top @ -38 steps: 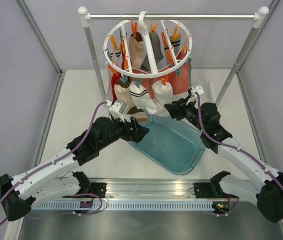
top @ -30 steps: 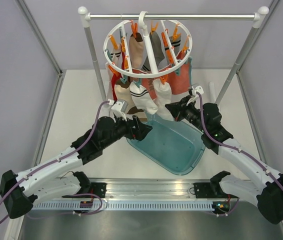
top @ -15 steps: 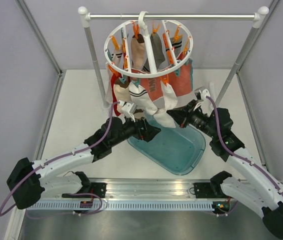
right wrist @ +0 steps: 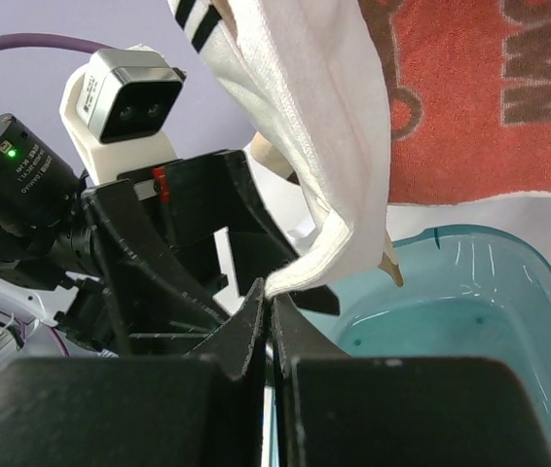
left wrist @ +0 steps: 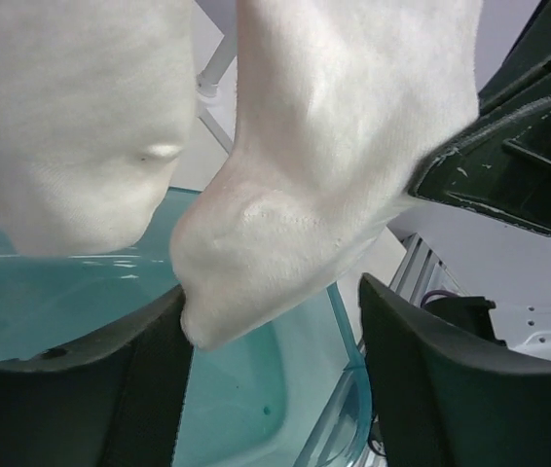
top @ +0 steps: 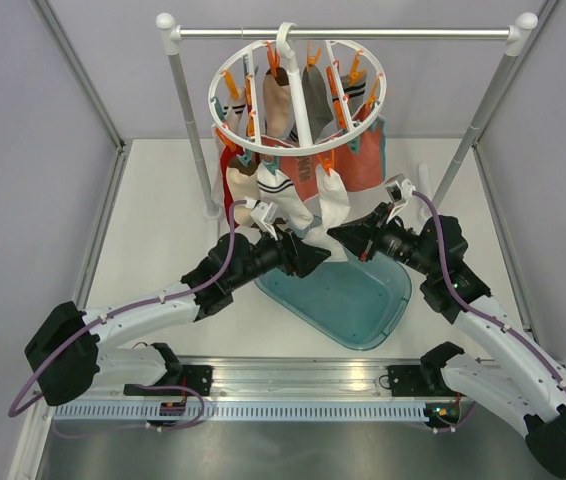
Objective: Remove the socks clipped to the hanger
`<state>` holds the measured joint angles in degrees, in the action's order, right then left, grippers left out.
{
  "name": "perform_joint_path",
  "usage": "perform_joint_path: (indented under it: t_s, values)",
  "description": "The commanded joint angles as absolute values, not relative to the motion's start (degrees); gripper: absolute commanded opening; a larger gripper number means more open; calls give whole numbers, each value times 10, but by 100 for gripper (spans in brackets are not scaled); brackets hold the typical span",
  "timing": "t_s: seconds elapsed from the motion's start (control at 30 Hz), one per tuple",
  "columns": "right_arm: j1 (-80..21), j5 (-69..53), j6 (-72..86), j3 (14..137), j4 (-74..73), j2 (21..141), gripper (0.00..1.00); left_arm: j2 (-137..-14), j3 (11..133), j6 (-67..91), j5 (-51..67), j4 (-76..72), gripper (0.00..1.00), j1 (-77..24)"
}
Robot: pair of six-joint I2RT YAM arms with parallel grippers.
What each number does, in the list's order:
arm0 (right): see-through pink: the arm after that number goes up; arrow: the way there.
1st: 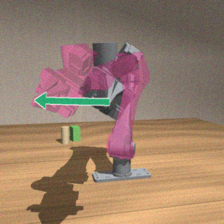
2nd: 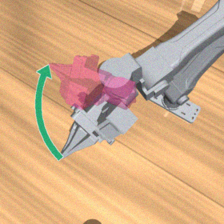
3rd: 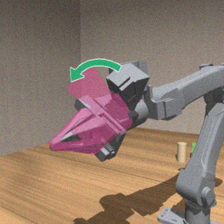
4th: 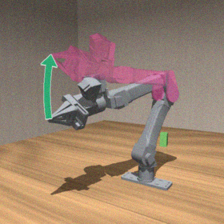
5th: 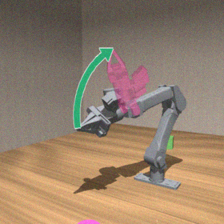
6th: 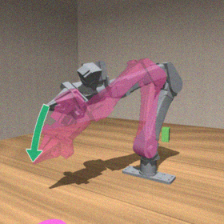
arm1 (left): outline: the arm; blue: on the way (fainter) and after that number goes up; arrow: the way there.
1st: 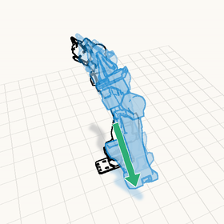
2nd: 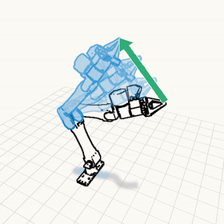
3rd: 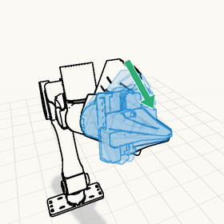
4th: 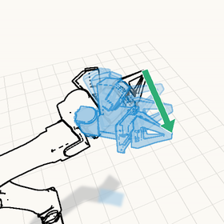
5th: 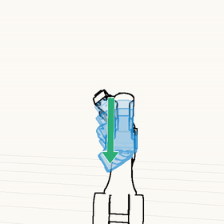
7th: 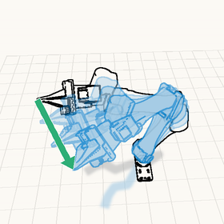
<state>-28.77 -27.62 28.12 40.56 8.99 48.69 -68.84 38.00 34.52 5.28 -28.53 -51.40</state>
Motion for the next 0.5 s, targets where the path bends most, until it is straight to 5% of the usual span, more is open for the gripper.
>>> perform_joint_path:
  t_s: [0.0,0.23,0.37,0.47]
  values:
    - [-289,-285,285,430,100,483,1,-692,390,356,65,-339,66,-521]
    - [-289,-226,254,442,73,484,9,-696,398,354,57,-322,3,-530]
    - [-289,-174,229,445,62,475,46,-695,397,352,49,-312,2,-533]
    - [-289,-131,208,448,57,461,61,-698,402,350,40,-298,2,-535]
